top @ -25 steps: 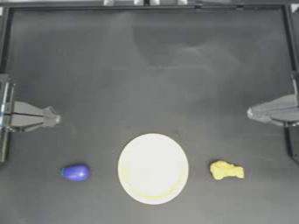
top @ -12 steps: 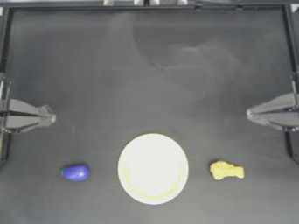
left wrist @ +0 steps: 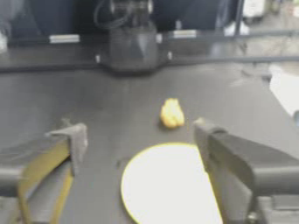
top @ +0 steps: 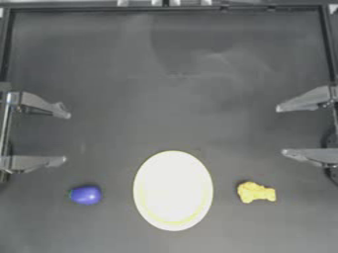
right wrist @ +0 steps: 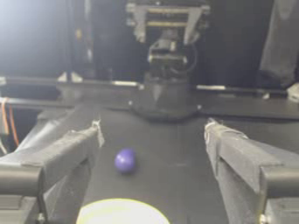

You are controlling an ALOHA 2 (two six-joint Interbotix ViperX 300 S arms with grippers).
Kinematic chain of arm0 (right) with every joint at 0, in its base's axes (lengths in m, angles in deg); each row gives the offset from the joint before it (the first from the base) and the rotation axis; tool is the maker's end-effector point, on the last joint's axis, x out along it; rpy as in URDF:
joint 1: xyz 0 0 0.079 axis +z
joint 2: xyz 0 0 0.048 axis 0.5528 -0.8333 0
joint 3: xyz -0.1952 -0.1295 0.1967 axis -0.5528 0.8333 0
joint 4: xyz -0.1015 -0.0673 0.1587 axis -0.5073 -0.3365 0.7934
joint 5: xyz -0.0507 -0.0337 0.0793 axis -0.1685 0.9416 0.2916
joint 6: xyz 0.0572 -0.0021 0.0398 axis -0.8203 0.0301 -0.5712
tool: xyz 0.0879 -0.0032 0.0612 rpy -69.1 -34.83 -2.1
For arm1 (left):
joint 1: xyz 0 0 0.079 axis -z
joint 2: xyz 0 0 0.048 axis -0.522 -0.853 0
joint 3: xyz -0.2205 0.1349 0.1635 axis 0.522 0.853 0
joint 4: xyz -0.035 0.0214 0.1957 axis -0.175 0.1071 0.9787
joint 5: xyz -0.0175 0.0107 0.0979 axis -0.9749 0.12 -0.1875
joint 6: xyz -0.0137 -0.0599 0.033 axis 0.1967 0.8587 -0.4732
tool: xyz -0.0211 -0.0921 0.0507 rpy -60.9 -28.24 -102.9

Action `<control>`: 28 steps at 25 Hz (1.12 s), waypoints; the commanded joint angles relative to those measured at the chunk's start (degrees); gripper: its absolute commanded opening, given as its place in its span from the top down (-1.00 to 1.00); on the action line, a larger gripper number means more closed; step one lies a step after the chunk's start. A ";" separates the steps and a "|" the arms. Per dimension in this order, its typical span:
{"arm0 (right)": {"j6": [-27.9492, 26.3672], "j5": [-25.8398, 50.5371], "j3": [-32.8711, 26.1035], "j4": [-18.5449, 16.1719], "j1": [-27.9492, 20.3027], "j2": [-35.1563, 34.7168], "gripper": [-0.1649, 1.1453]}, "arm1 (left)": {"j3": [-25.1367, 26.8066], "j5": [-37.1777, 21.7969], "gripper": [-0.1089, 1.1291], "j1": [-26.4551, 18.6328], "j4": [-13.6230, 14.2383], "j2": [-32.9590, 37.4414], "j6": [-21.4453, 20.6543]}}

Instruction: Put purple eggplant on plate

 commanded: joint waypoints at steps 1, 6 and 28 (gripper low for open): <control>0.00 0.26 -1.32 0.26 0.09 -0.18 -0.77 | -4.48 -9.84 -0.84 0.00 0.00 -1.41 0.35; -0.26 0.88 -1.49 0.44 0.09 -0.26 -0.77 | -8.44 -23.38 -0.83 -0.35 0.09 -5.98 2.72; -0.44 2.02 -1.41 2.11 -1.05 -0.18 -0.77 | -14.94 -36.56 -0.83 12.74 9.58 -25.84 22.50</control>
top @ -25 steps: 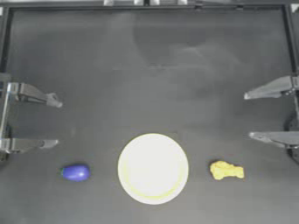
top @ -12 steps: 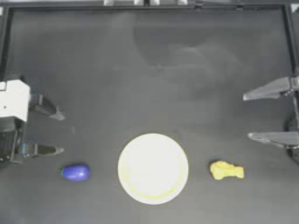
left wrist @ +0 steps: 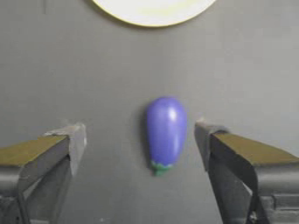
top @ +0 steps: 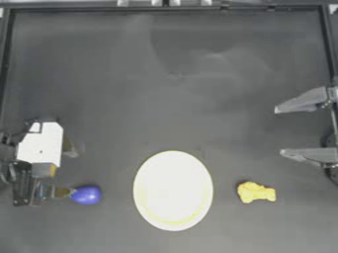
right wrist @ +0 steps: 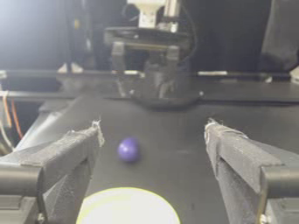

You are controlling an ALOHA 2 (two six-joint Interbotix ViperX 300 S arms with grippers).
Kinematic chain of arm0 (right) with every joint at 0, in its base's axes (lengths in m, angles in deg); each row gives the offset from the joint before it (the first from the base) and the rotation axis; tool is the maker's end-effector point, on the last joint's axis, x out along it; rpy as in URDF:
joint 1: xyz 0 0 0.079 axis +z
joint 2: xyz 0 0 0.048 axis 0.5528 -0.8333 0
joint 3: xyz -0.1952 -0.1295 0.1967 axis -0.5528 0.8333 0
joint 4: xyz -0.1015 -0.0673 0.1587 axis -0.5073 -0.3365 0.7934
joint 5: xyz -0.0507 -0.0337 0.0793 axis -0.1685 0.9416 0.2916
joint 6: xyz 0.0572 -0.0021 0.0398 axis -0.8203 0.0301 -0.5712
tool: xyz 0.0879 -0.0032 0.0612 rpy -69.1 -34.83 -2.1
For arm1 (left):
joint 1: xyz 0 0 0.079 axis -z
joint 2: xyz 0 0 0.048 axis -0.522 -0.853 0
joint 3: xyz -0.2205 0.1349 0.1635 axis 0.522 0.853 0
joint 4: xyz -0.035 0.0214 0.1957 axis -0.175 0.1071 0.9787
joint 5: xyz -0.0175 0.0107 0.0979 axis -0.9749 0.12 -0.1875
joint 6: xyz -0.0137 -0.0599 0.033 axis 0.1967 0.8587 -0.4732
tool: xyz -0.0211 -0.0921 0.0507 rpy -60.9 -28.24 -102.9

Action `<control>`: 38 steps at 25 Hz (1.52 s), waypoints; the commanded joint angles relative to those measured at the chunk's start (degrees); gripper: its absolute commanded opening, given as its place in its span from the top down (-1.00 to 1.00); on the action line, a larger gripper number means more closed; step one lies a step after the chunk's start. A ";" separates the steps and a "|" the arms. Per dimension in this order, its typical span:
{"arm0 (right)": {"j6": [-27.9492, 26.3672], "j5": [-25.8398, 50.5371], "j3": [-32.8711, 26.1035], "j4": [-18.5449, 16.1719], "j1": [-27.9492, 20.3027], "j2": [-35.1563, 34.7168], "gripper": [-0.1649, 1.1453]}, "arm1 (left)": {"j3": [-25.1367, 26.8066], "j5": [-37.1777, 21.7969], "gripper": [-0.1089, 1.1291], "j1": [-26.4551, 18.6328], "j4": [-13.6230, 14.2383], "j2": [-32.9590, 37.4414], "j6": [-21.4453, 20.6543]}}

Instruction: Put purple eggplant on plate

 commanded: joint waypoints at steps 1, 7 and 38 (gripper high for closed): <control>-0.09 -0.18 -1.58 0.18 -0.09 -0.18 -0.77 | -1.67 -0.09 -0.83 2.11 2.11 -2.55 2.72; -0.09 -0.18 -1.58 0.18 -0.09 -0.18 -0.77 | -1.76 -0.09 -0.84 3.52 2.20 -6.33 5.19; -0.18 -0.62 -1.32 0.35 0.00 -0.18 -0.77 | 1.05 12.22 -0.83 3.16 -1.32 -23.64 6.50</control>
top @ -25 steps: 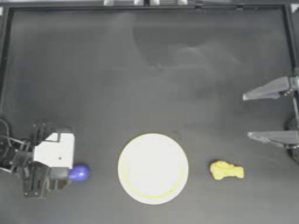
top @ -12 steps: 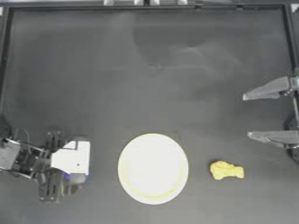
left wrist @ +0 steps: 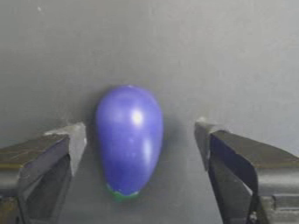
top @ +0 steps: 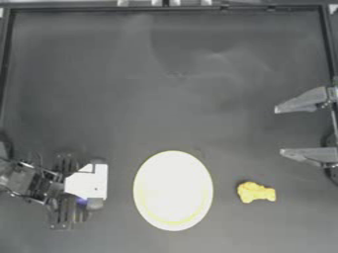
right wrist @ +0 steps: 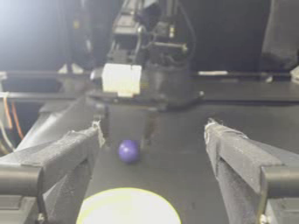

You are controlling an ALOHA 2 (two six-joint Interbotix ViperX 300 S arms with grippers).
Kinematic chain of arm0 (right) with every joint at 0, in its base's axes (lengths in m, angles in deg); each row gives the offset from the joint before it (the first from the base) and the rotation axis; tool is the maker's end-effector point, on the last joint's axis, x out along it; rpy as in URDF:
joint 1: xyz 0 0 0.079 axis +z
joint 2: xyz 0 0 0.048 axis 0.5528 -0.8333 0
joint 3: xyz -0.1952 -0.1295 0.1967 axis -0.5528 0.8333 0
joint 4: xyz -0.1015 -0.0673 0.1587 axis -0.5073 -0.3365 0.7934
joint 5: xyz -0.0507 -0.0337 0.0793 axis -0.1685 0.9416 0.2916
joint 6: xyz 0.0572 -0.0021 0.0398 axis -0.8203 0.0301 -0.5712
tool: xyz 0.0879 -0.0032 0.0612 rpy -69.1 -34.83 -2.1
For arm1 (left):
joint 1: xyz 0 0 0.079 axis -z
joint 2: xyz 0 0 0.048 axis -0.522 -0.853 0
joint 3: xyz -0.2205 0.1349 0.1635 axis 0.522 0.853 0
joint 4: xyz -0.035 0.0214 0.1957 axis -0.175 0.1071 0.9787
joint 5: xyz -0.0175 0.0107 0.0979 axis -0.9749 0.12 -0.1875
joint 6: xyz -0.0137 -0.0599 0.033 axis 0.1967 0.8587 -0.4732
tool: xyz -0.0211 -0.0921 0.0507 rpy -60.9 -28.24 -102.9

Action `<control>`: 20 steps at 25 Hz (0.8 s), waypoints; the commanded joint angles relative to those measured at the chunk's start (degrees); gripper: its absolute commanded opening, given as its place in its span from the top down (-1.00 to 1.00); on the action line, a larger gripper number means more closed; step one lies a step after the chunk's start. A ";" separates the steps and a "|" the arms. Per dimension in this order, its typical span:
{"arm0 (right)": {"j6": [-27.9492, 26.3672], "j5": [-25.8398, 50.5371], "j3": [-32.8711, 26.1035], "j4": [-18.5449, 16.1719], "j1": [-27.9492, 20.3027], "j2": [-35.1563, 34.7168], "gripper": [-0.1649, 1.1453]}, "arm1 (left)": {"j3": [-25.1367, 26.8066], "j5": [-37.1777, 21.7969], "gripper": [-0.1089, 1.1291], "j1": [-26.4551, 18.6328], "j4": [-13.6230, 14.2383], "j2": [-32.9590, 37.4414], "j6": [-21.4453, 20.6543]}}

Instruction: Put purple eggplant on plate

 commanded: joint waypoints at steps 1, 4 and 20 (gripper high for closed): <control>-0.09 -0.53 -1.23 0.18 0.09 -0.18 -0.77 | -0.35 0.44 -0.83 -0.35 0.09 0.00 0.79; -0.09 -0.62 -1.14 0.18 0.00 -0.18 -0.77 | -0.35 0.62 -0.81 -0.44 0.00 -0.53 1.49; -0.09 -0.62 -1.05 0.18 0.00 -0.18 -0.77 | -3.34 0.44 0.23 -1.23 1.41 2.29 2.72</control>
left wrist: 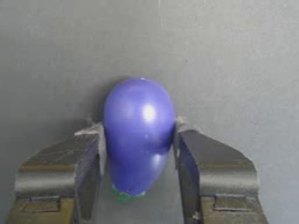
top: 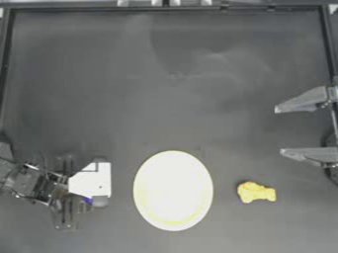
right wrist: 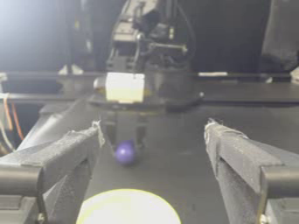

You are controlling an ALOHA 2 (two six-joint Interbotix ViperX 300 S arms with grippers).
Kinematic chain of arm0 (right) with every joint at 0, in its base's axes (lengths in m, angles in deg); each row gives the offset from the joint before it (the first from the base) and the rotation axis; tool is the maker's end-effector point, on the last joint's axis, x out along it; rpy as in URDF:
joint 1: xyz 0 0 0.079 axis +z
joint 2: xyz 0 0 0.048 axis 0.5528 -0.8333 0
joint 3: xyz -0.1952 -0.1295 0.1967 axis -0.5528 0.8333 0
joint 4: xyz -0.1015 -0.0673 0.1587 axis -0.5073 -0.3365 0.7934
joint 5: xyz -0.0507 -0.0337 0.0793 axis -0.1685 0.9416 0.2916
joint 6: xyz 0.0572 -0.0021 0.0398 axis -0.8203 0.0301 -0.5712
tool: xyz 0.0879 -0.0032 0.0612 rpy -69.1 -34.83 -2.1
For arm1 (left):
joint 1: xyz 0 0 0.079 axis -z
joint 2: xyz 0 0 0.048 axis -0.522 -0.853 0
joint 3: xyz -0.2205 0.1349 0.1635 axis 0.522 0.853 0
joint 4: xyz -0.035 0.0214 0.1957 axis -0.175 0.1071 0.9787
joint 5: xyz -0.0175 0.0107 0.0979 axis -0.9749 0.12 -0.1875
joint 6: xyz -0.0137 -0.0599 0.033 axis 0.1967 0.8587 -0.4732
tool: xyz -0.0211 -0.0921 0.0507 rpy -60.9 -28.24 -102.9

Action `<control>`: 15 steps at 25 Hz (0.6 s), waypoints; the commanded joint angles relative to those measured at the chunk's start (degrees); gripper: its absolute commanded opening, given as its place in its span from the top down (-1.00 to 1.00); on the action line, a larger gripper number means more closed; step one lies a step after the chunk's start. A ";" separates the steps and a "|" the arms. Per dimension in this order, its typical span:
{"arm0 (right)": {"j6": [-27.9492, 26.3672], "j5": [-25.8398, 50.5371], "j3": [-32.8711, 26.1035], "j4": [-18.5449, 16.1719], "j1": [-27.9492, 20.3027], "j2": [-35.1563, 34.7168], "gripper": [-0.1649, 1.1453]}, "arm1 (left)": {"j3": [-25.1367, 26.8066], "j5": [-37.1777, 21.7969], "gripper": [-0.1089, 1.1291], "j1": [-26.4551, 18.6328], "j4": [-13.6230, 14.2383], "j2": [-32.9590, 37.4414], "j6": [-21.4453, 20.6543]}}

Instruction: Put purple eggplant on plate

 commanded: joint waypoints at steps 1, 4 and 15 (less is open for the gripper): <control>-0.09 -0.44 -1.05 0.18 -0.09 -0.18 -0.77 | -2.37 -0.09 0.23 -0.97 1.32 4.48 -0.26; -0.09 -0.44 -1.05 0.26 -0.09 -0.18 -0.77 | -4.13 -1.05 0.22 -2.29 3.25 6.77 -0.44; -0.09 -0.44 -0.70 1.23 -0.09 -0.18 -0.77 | -16.52 -7.21 0.21 -6.77 4.66 1.49 -12.48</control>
